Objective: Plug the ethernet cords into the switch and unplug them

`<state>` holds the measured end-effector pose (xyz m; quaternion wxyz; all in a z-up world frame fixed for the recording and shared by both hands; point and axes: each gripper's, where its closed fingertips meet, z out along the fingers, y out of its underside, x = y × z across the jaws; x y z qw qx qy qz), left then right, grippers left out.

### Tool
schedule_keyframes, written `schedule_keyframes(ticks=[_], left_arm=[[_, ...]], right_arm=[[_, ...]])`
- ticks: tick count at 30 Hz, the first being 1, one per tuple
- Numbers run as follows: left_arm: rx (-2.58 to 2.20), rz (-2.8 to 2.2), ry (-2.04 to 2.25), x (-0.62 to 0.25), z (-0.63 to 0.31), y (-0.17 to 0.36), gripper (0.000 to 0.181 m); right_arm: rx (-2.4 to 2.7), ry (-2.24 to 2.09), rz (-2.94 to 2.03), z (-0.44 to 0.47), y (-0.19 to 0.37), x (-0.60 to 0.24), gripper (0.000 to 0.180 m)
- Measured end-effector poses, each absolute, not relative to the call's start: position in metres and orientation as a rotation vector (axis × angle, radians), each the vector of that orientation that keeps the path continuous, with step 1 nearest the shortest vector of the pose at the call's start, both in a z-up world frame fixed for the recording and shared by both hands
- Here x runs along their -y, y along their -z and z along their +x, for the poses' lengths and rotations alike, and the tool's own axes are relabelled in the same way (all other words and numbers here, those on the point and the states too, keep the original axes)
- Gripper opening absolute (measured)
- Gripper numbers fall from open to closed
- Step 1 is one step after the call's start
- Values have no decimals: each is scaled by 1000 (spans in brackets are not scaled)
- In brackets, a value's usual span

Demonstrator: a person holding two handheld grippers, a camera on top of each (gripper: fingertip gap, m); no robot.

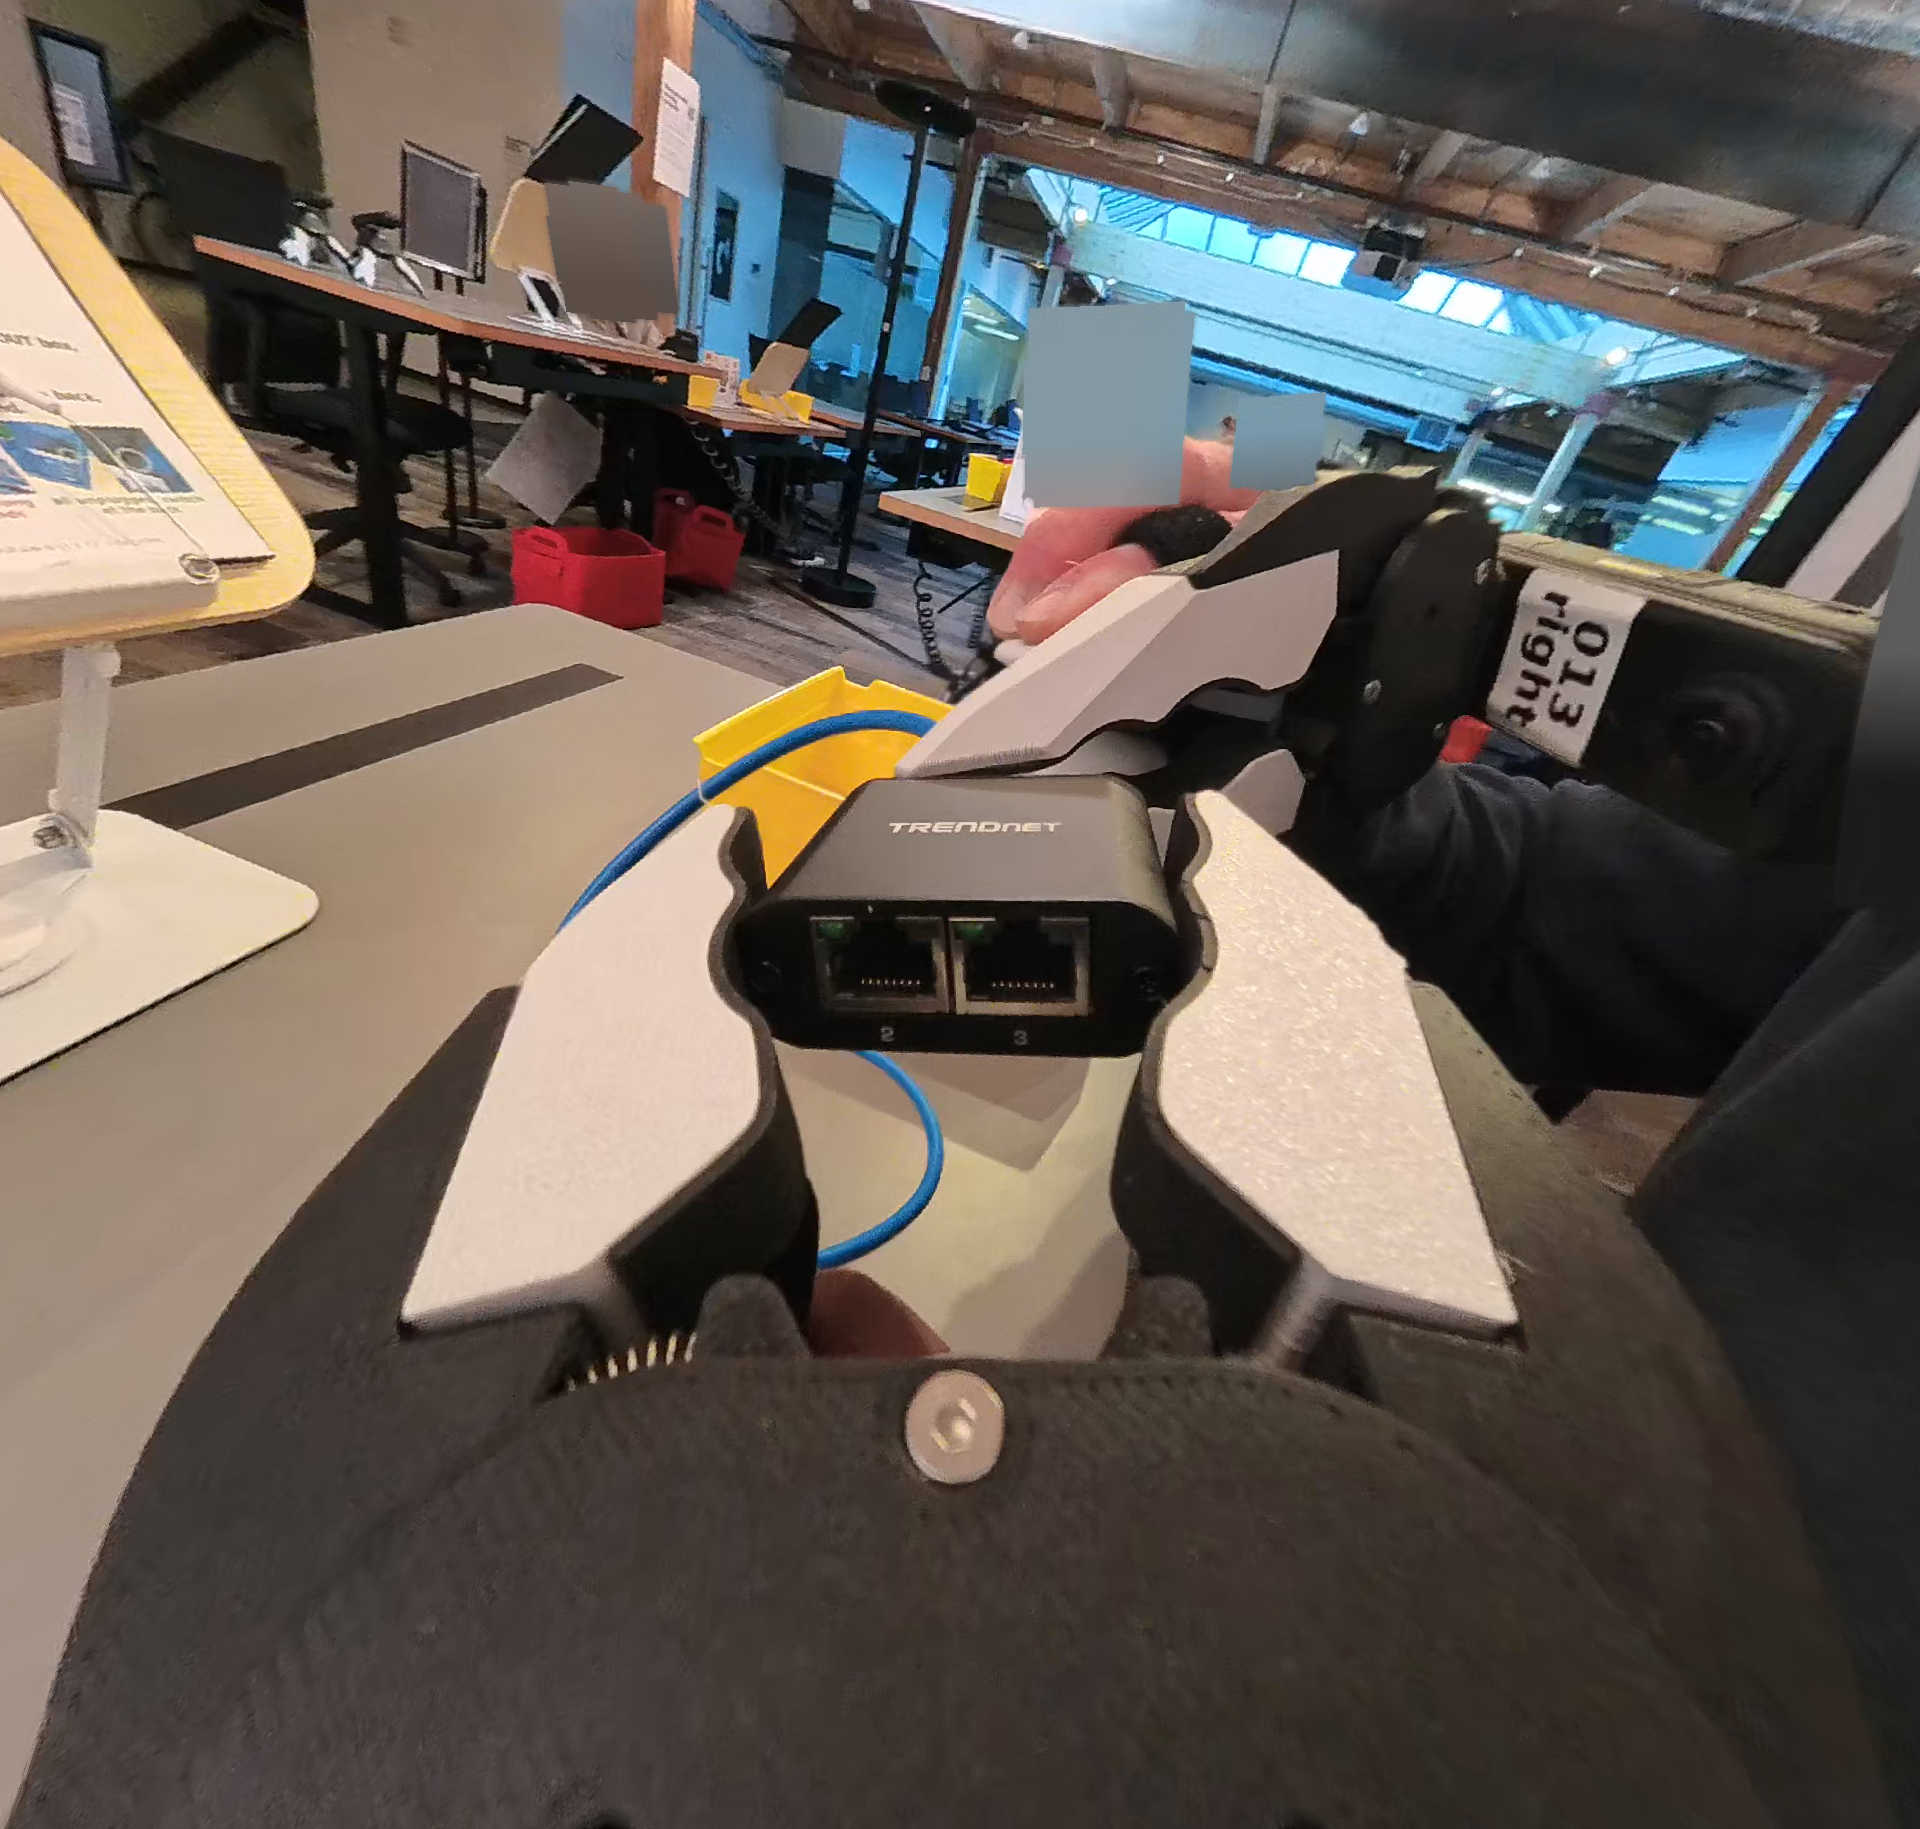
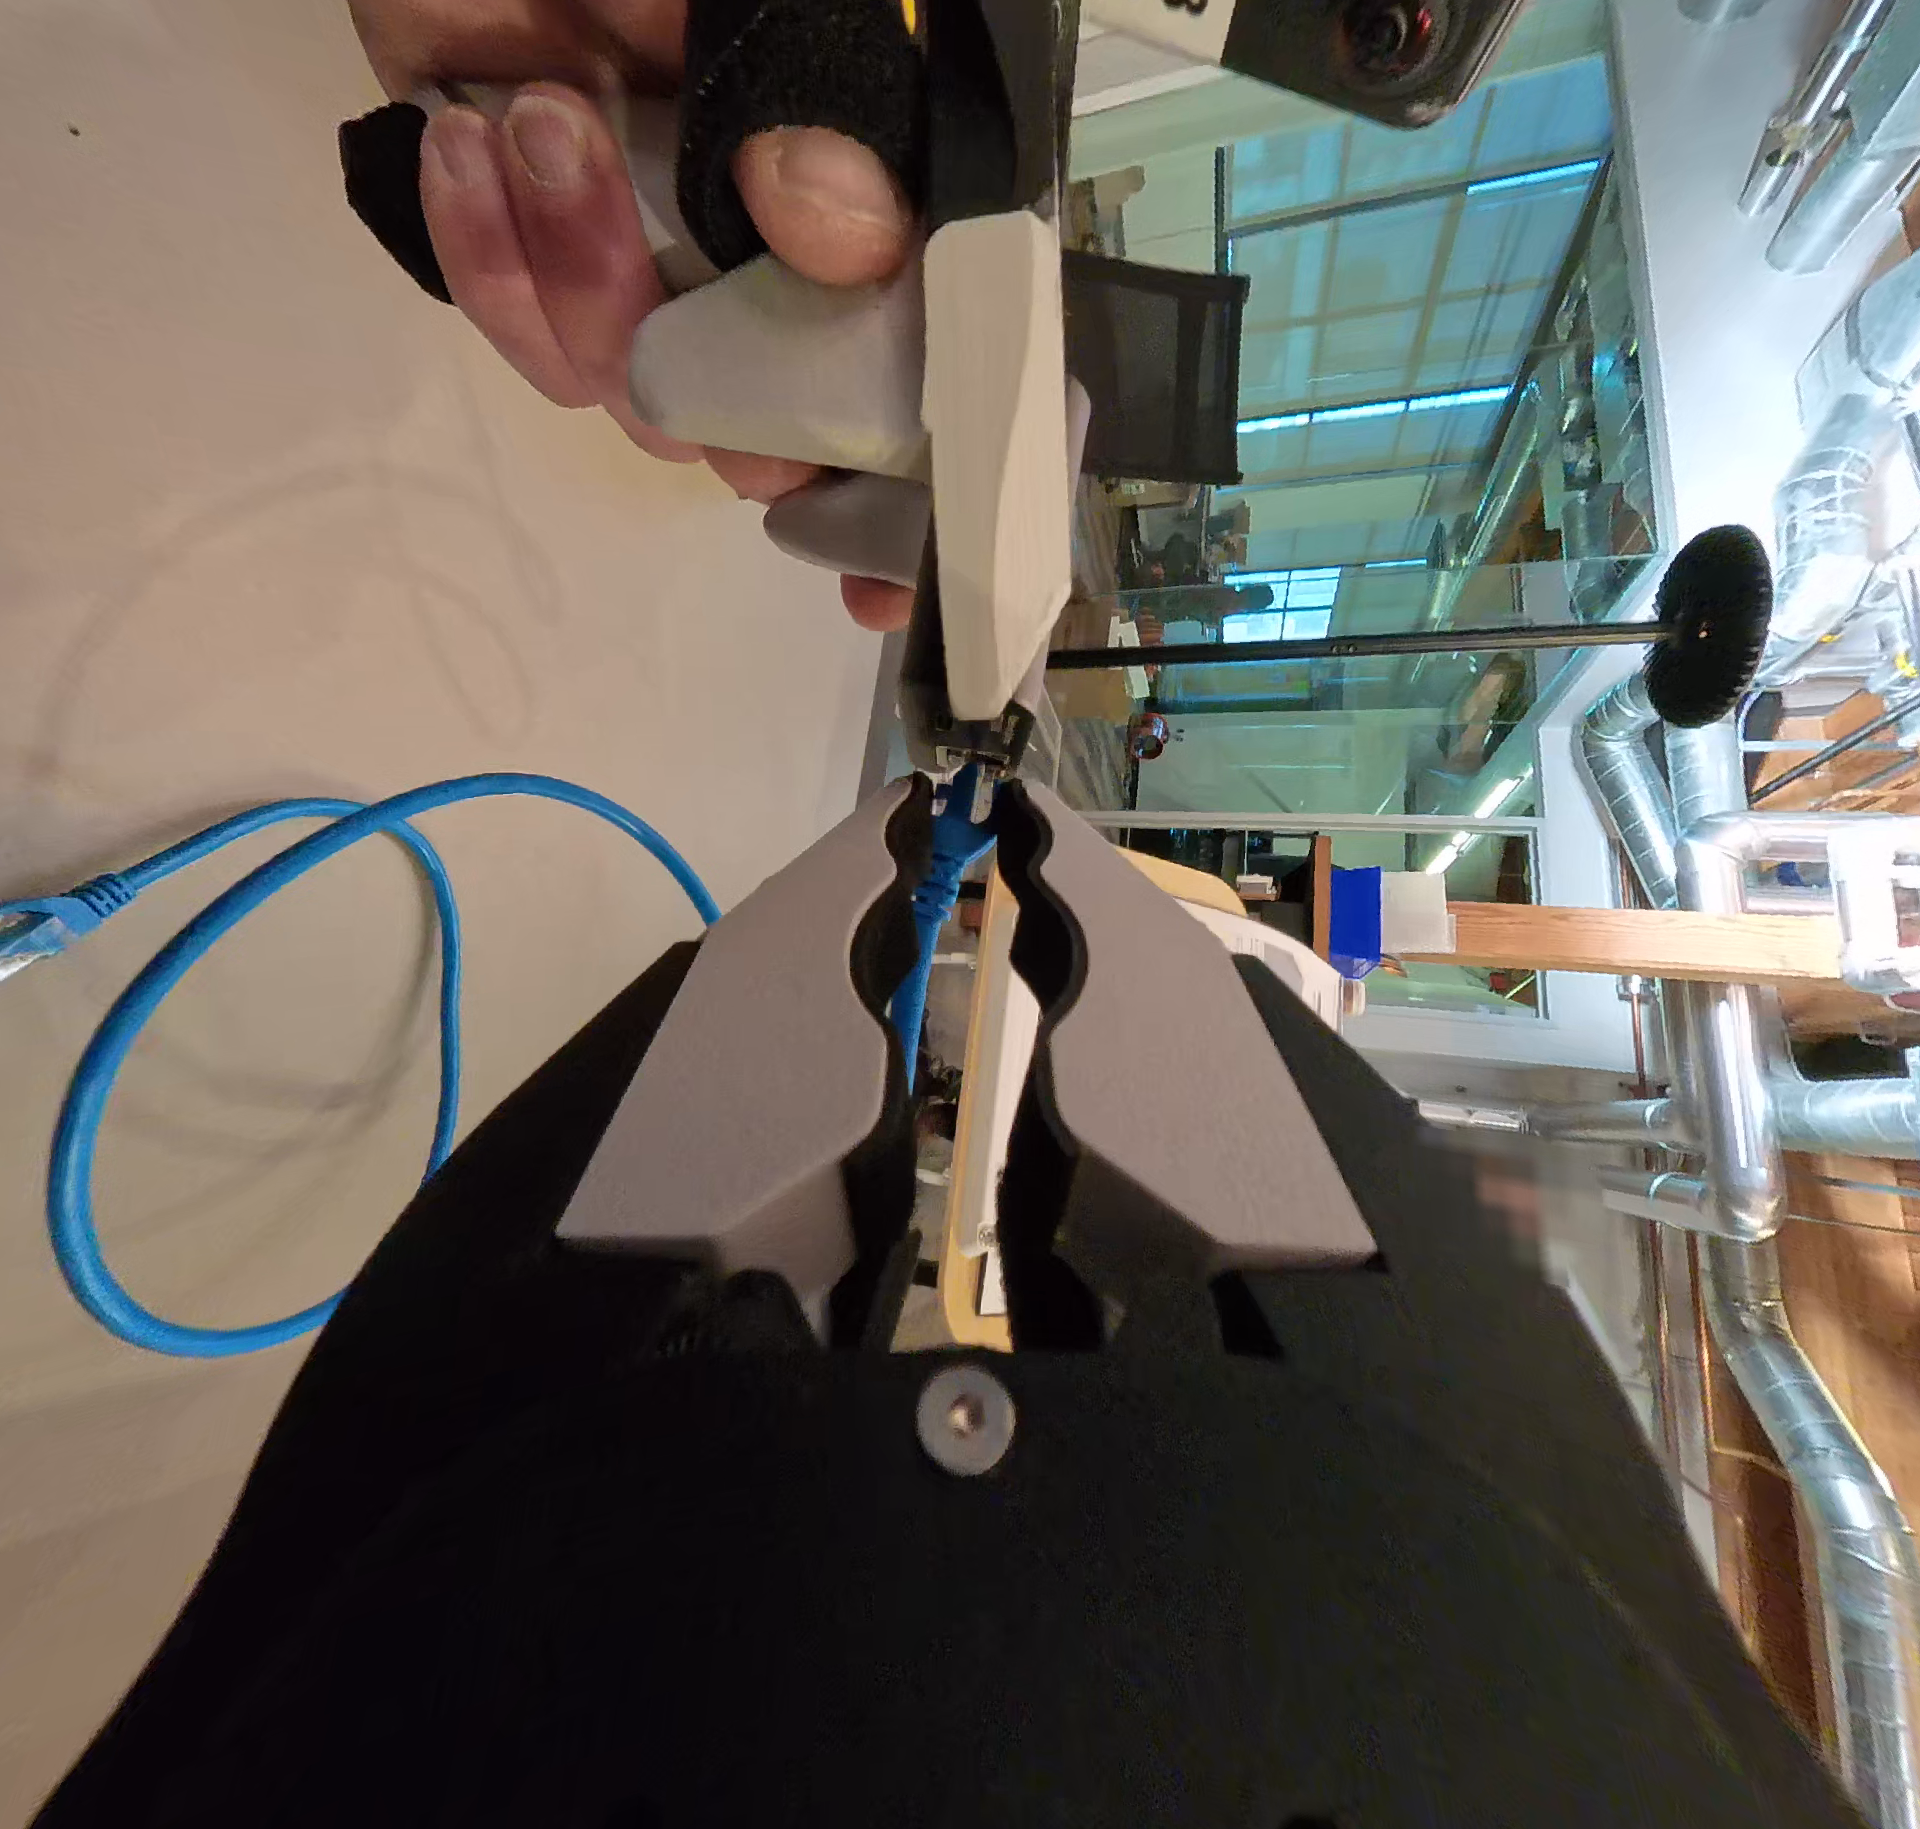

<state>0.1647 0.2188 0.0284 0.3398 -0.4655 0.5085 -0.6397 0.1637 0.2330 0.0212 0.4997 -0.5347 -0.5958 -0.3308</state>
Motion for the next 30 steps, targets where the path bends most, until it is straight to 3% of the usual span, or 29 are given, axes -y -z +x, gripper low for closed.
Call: schedule_keyframes(ticks=[8,13,30], left_arm=[[-1164,-1251,1558,-262,147,-51,74],[-1318,-1116,1336,-246,146,-63,74],[-1328,-1208,1314,-274,142,-43,74]], right_arm=[[1252,876,-1382,195,-39,-230,9],[1180,783,-1417,199,-54,-229,9],[646,1174,-1515,360,-225,-127,9]])
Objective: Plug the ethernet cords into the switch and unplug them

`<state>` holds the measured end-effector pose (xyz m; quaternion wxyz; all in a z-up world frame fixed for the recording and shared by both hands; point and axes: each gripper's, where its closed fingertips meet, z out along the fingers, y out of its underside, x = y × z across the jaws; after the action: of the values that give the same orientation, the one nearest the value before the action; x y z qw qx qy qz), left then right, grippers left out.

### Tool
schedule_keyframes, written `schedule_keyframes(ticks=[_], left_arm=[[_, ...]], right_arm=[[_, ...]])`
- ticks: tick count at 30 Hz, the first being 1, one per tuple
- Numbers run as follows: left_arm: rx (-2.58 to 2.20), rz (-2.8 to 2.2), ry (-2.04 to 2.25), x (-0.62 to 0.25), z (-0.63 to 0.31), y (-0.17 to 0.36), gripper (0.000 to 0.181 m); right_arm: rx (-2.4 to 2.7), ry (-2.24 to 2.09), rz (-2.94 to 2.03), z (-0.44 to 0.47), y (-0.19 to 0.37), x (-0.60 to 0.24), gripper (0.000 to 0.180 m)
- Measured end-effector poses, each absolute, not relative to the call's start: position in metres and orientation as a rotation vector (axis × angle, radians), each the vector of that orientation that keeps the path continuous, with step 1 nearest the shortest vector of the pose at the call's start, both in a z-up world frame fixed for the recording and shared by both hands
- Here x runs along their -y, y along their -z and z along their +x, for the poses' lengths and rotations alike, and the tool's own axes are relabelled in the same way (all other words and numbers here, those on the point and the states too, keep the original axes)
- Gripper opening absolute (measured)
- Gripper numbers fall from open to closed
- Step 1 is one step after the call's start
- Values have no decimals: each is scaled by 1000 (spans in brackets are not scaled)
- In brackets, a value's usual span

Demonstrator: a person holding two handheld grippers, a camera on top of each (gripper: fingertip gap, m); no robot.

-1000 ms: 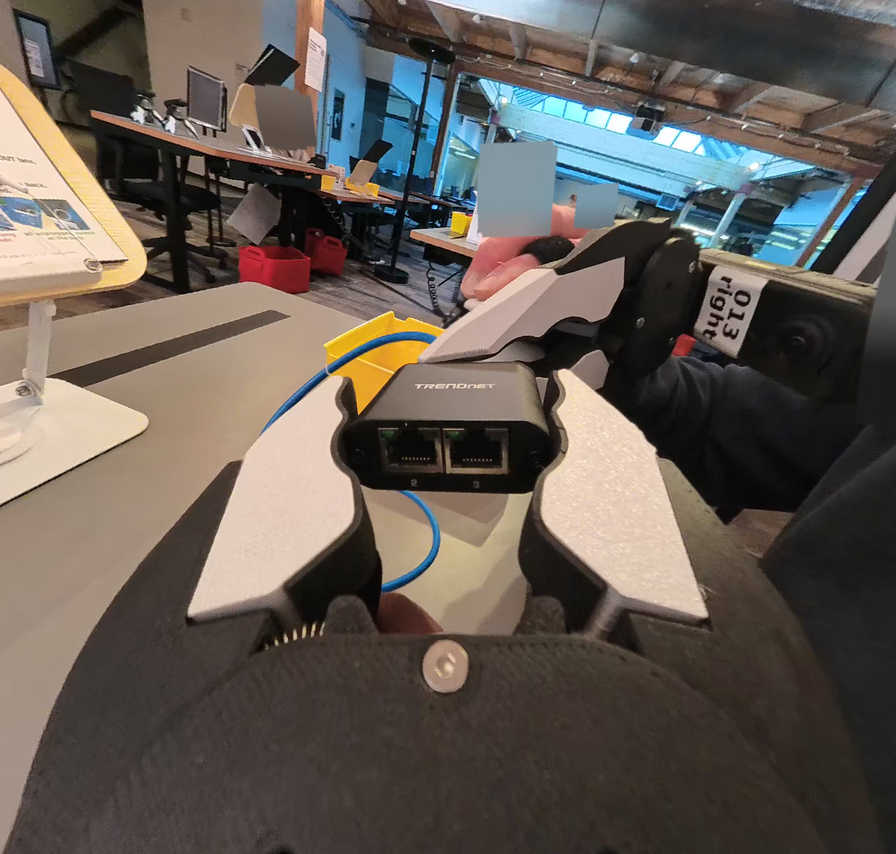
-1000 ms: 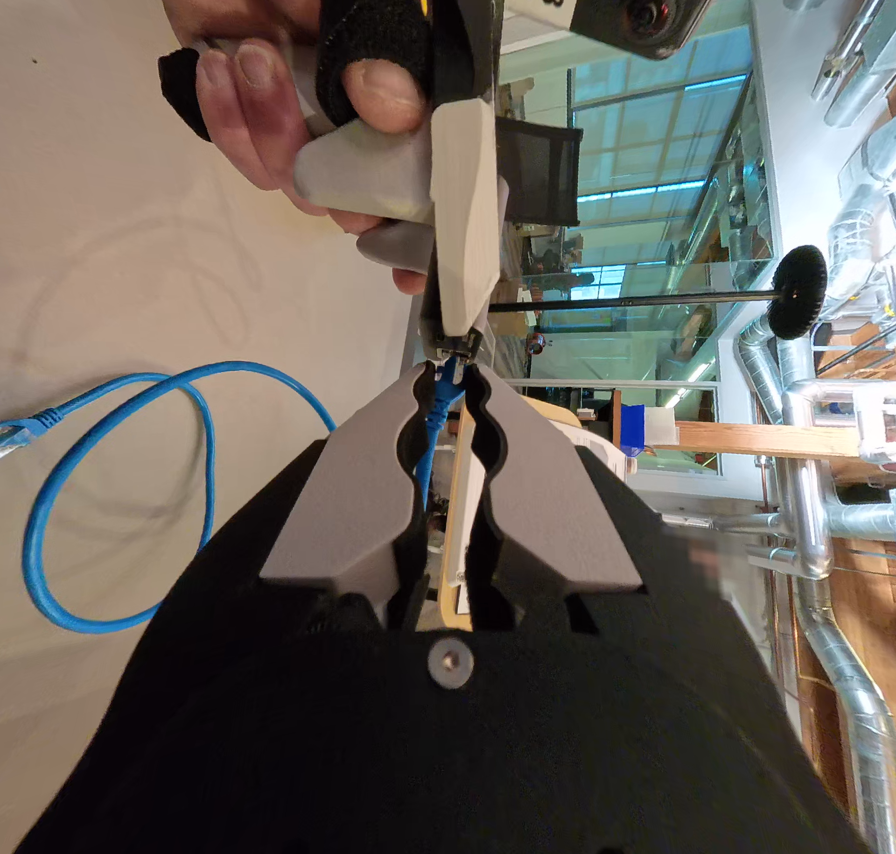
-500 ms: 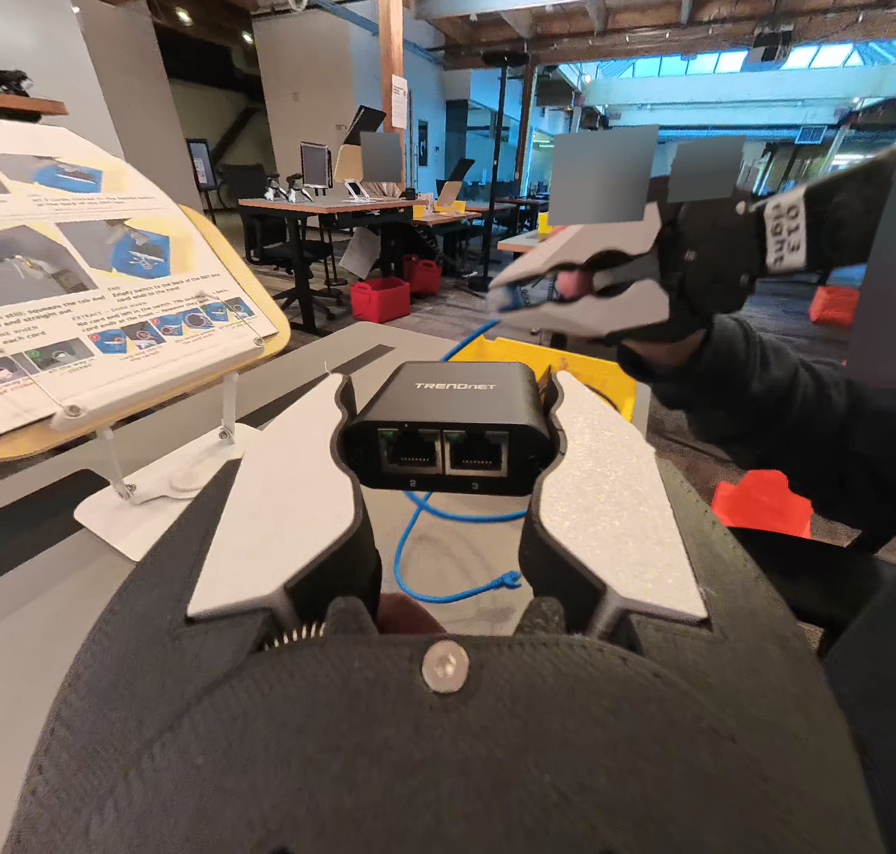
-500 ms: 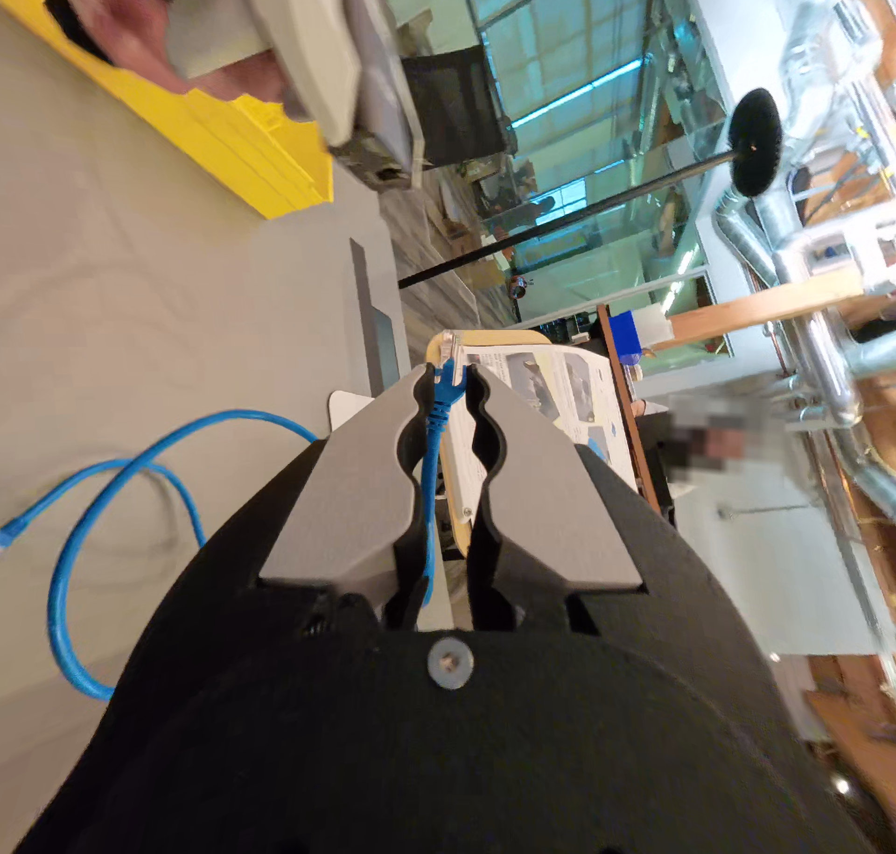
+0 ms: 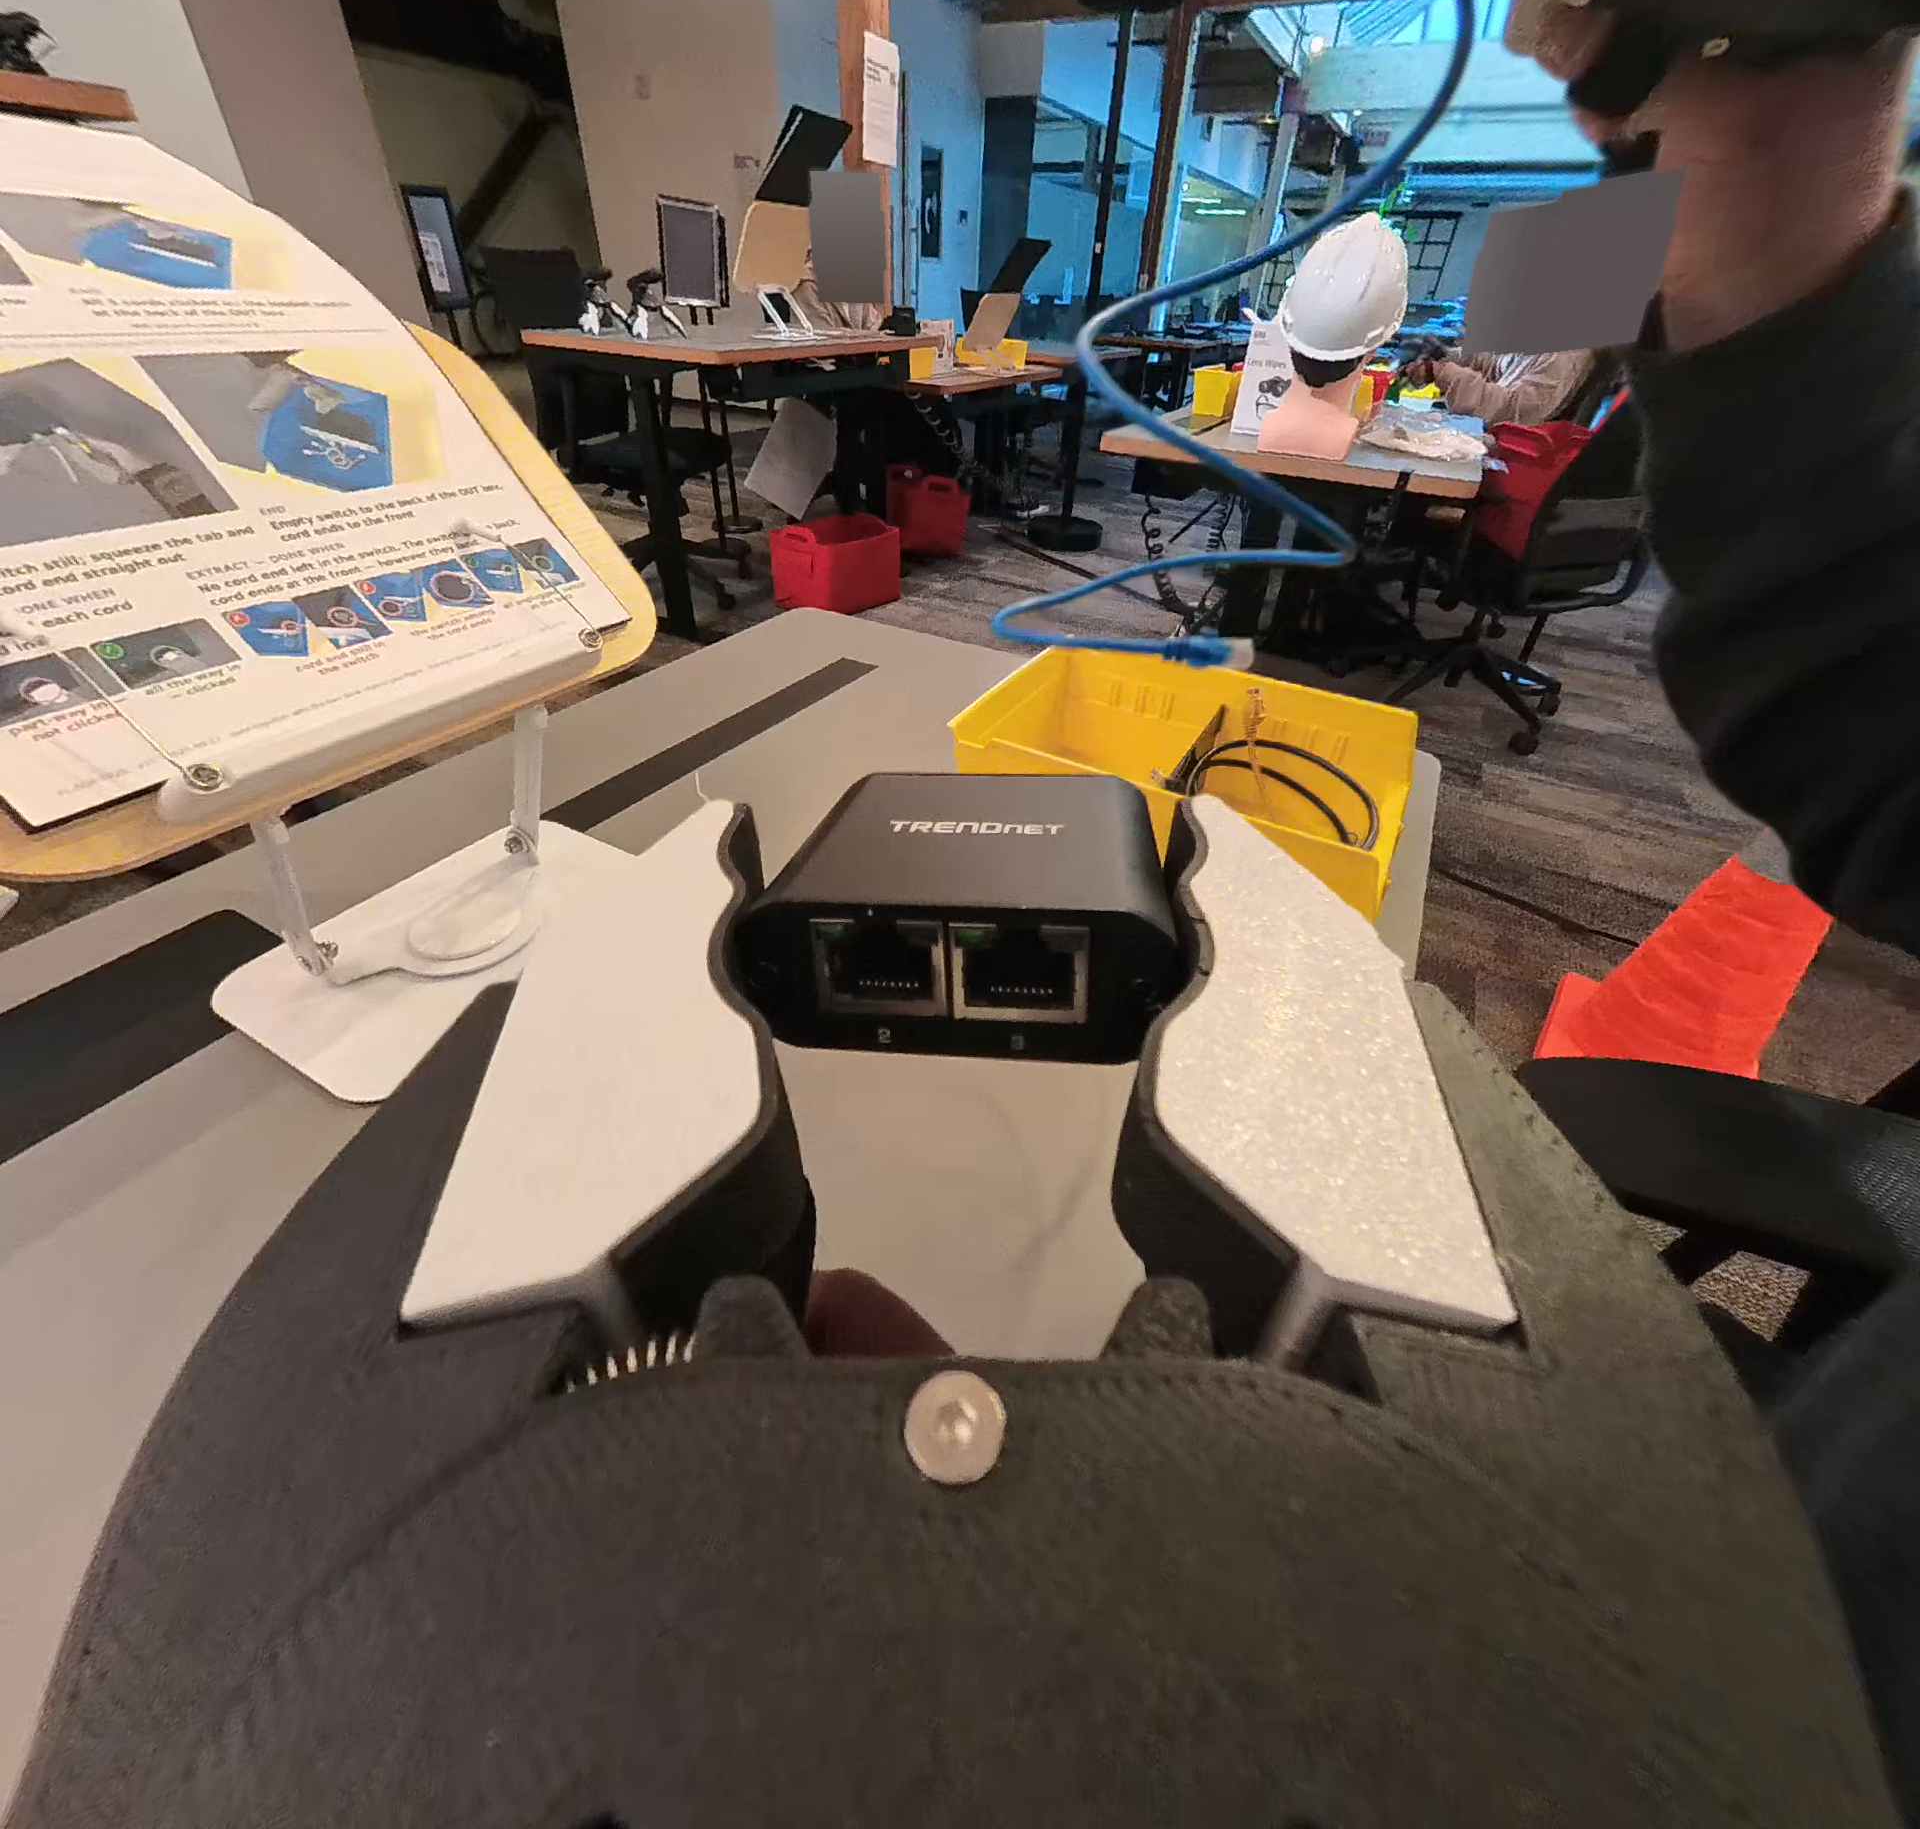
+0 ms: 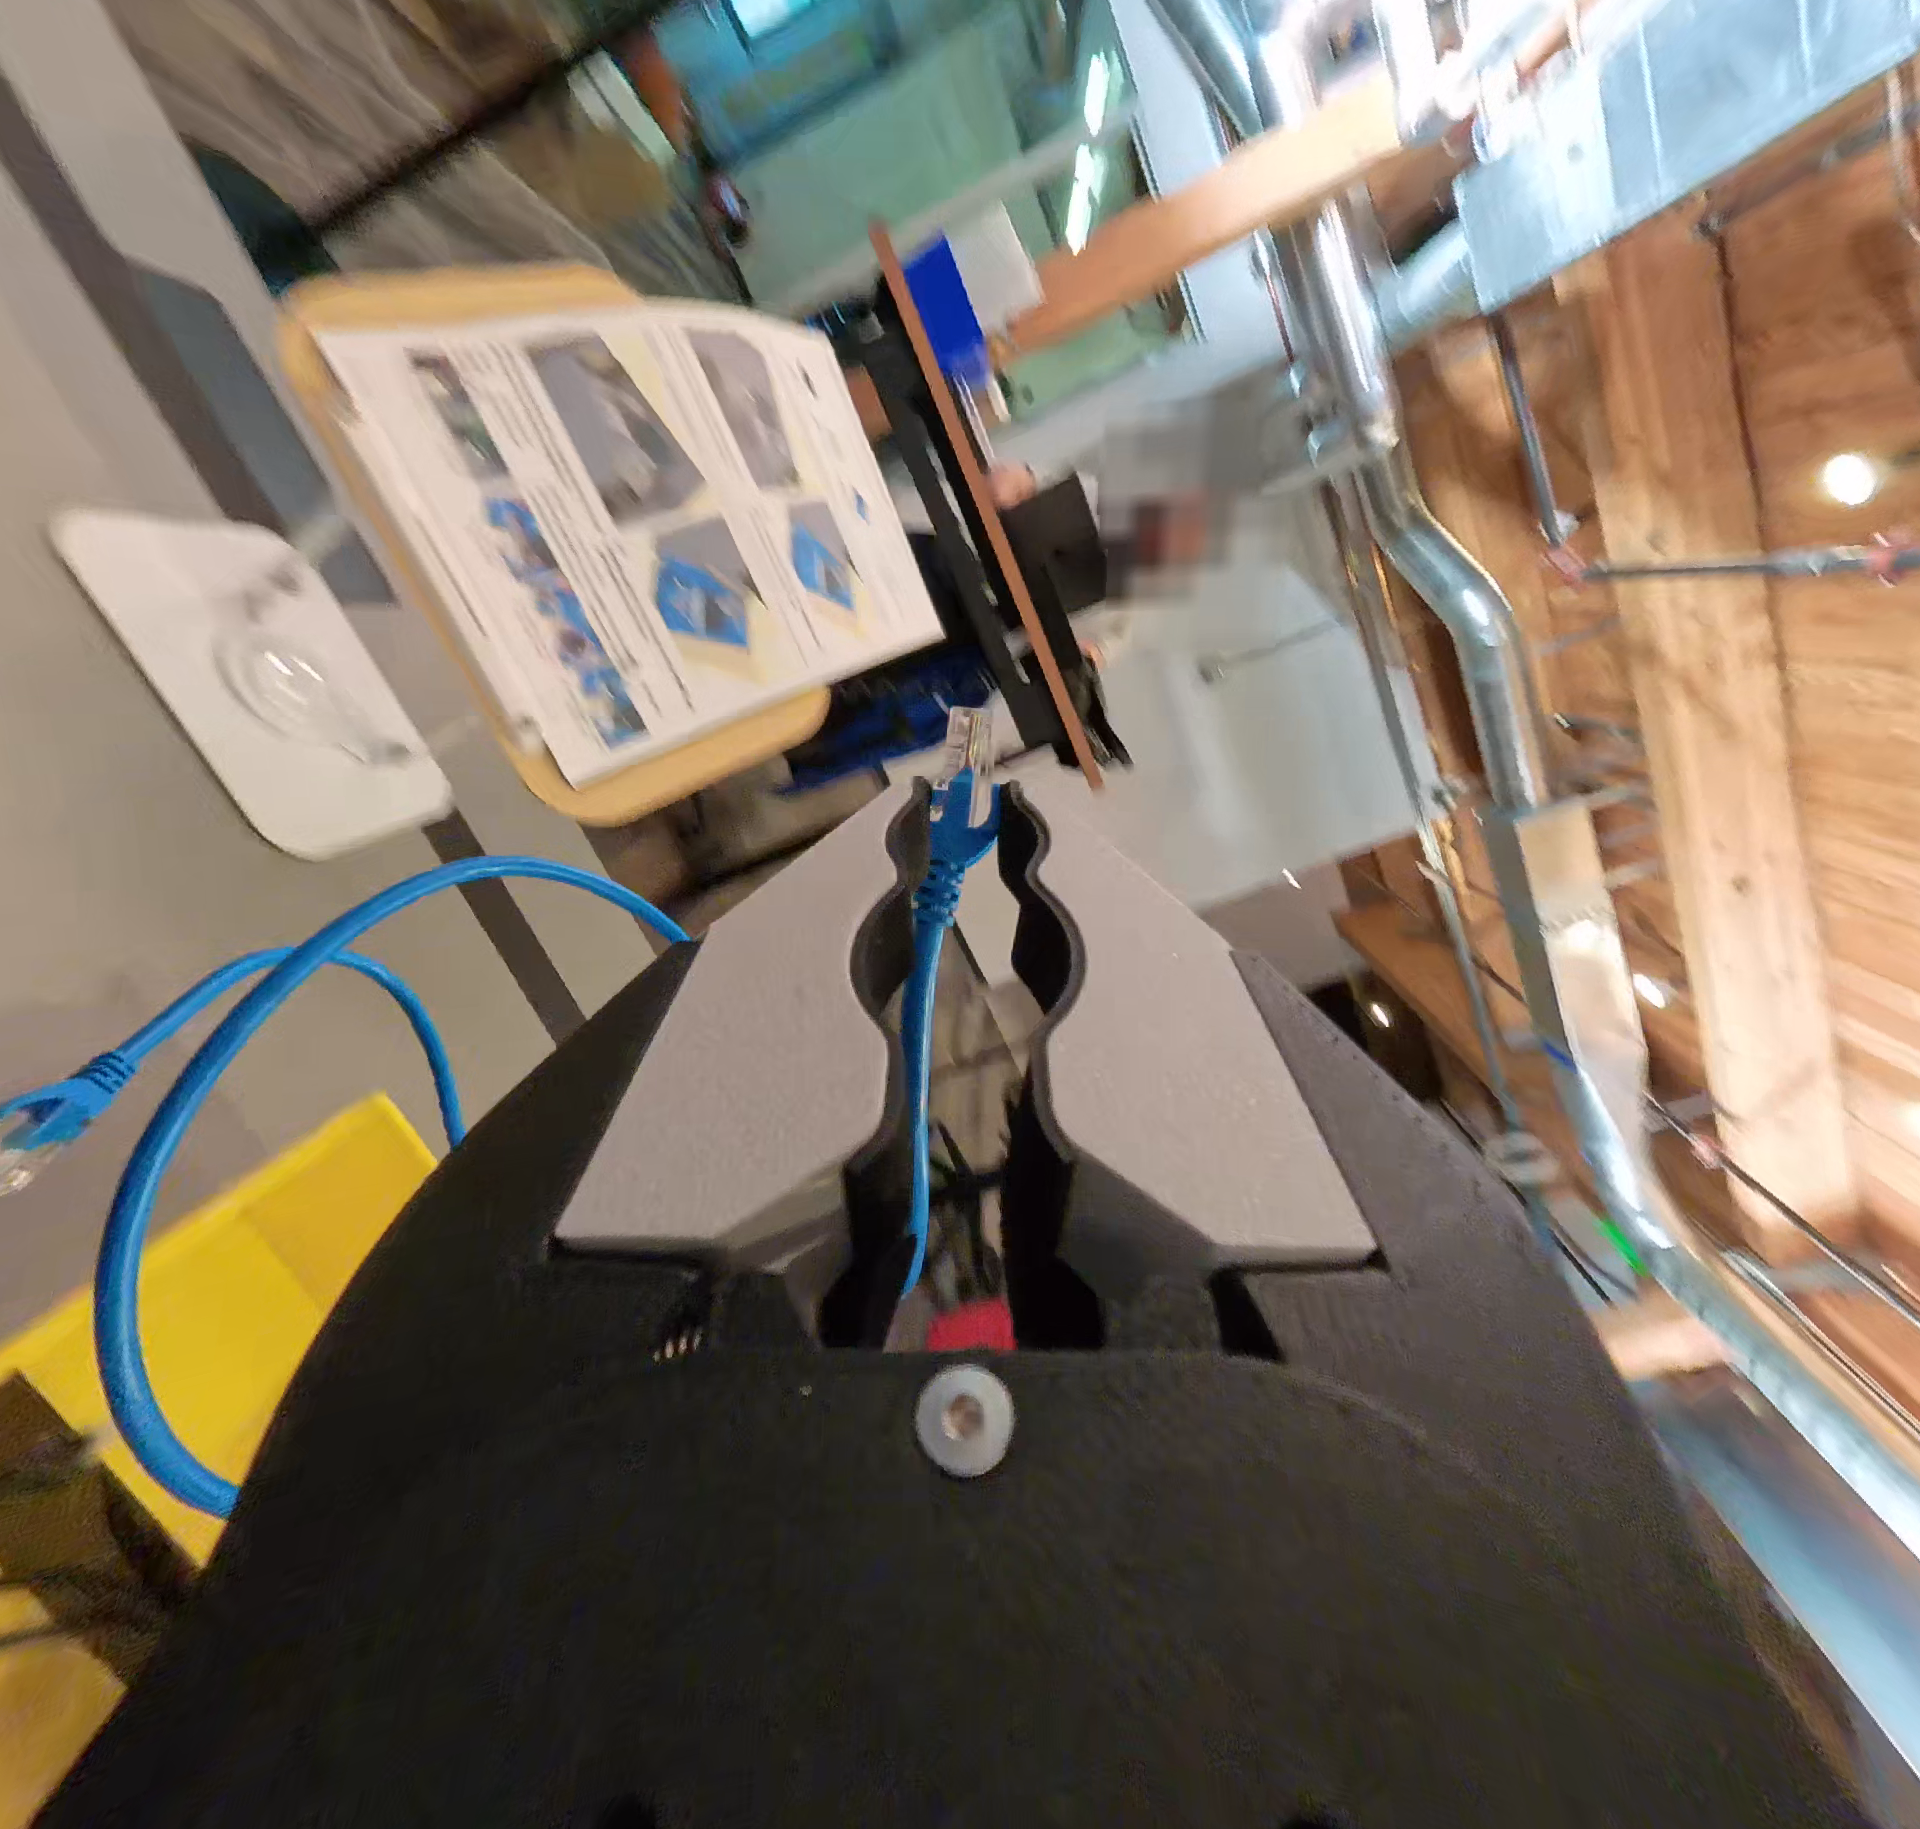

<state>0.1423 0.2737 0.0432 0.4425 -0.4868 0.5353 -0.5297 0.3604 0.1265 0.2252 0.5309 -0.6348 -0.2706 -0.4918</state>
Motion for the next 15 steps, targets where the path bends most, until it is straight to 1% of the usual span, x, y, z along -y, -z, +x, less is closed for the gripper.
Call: schedule_keyframes(ticks=[3,6,9,15], left_arm=[[-1335,-1220,1315,-275,145,-38,74],[-1352,-1226,1305,-273,147,-33,74],[-1363,-1235,1299,-273,149,-29,74],[-1374,-1254,1298,-272,153,-21,74]], right_arm=[[562,1269,-1585,391,-220,-101,10],[488,1325,-1674,418,-194,-80,10],[407,1305,-1796,446,-144,-65,10],[245,1058,-1931,471,-47,-62,10]])
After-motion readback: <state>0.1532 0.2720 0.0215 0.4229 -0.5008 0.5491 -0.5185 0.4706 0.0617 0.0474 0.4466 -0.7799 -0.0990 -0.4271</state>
